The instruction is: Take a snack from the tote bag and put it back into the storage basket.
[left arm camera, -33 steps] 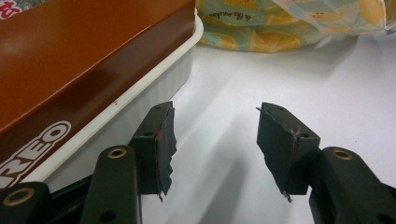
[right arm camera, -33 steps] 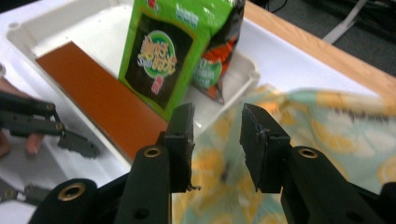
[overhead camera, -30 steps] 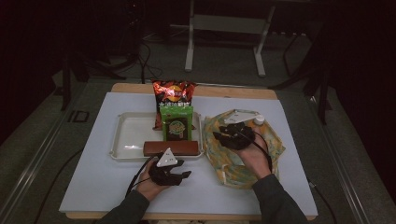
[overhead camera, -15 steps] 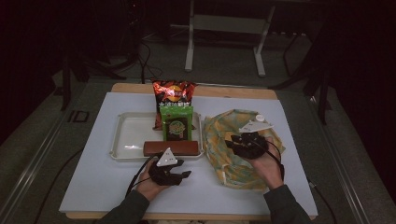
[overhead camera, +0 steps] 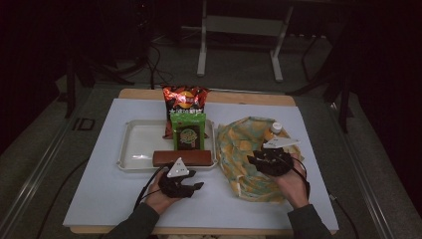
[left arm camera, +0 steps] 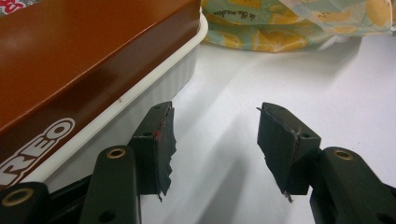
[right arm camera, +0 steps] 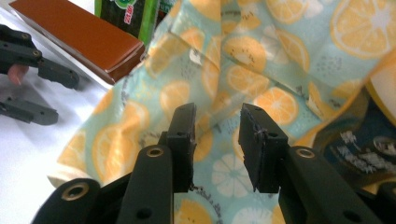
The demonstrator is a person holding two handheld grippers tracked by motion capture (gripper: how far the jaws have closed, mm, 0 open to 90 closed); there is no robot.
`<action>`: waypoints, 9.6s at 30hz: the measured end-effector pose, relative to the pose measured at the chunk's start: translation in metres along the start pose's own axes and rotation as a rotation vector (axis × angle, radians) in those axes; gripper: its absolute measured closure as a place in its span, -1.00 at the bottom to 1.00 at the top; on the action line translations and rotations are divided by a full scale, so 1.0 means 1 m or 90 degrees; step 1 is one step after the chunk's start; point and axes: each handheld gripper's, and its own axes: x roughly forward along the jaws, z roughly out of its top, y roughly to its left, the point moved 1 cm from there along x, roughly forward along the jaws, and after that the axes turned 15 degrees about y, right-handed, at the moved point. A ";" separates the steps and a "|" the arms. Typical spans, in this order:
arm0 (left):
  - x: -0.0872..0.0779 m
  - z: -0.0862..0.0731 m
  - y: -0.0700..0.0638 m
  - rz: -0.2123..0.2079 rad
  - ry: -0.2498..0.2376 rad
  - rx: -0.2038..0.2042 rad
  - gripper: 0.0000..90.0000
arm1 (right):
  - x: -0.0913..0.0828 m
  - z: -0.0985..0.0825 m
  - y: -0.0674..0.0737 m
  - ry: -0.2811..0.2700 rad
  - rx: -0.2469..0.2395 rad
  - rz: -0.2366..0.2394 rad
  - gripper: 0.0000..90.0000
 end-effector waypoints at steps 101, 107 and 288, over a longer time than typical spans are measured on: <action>0.010 0.168 -0.027 -0.003 -0.037 0.065 0.01 | 0.006 -0.066 -0.014 -0.009 0.072 0.017 0.48; 0.019 0.180 -0.023 0.001 -0.024 0.057 0.01 | 0.006 -0.068 -0.015 -0.007 0.076 0.022 0.47; -0.055 0.184 -0.036 -0.043 -0.030 0.051 -0.33 | 0.014 -0.081 -0.020 0.001 0.093 0.039 0.47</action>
